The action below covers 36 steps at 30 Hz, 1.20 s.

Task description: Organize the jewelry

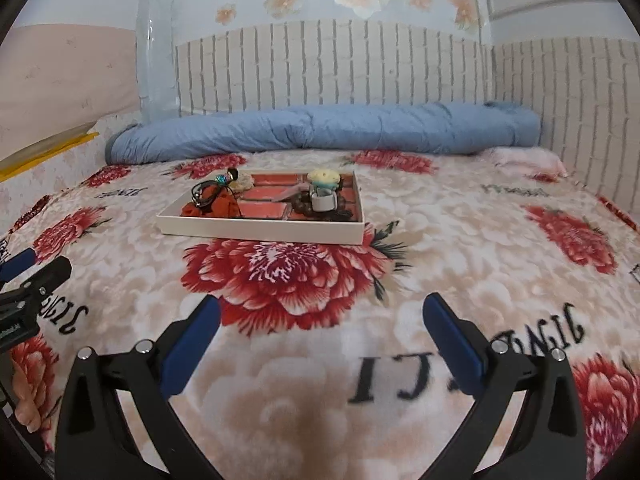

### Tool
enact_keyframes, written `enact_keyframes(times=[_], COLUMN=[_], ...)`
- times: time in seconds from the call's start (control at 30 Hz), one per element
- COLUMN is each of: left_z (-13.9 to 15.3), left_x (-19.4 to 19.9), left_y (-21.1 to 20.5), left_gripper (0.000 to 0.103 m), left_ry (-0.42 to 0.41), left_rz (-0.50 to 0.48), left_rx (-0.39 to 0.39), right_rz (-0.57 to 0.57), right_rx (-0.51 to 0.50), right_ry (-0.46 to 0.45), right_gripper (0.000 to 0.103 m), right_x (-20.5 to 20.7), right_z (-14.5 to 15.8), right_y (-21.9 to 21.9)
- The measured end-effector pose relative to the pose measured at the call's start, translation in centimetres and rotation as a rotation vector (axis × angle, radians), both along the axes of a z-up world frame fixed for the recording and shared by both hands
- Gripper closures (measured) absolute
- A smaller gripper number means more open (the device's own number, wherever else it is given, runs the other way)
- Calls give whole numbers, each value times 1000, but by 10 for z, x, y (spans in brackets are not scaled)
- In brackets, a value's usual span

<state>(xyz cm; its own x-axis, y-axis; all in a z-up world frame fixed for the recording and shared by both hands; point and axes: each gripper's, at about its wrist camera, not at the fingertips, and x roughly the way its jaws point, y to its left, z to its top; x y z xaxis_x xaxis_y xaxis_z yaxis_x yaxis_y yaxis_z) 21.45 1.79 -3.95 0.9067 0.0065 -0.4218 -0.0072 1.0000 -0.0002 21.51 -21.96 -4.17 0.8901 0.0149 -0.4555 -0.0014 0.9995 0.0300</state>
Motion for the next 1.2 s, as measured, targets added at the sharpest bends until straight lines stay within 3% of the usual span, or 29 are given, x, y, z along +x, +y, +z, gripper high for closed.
enact_keyframes(times=[0.1,0.37,0.6,1.2], left_z=[-3,-9,-12,-10], left_x=[-15,-13,-13,-21], left_y=[0,13,14,-2], left_gripper=[5,5,5,5], left_ry=[-50,-42,-42,-76], left_rz=[19,27,27,9], left_rx=[21,-37,-41,33], right_rz=[-11,-17,-23,-28], right_rx=[-17,-14,-11,10], right_ry=[-51,-105,-147,-149], right_gripper=[4,4,4,4], right_x=[-15,-25,-34,-34], right_z=[2,-4,-3,-3], right_y=[3,2,2,-2])
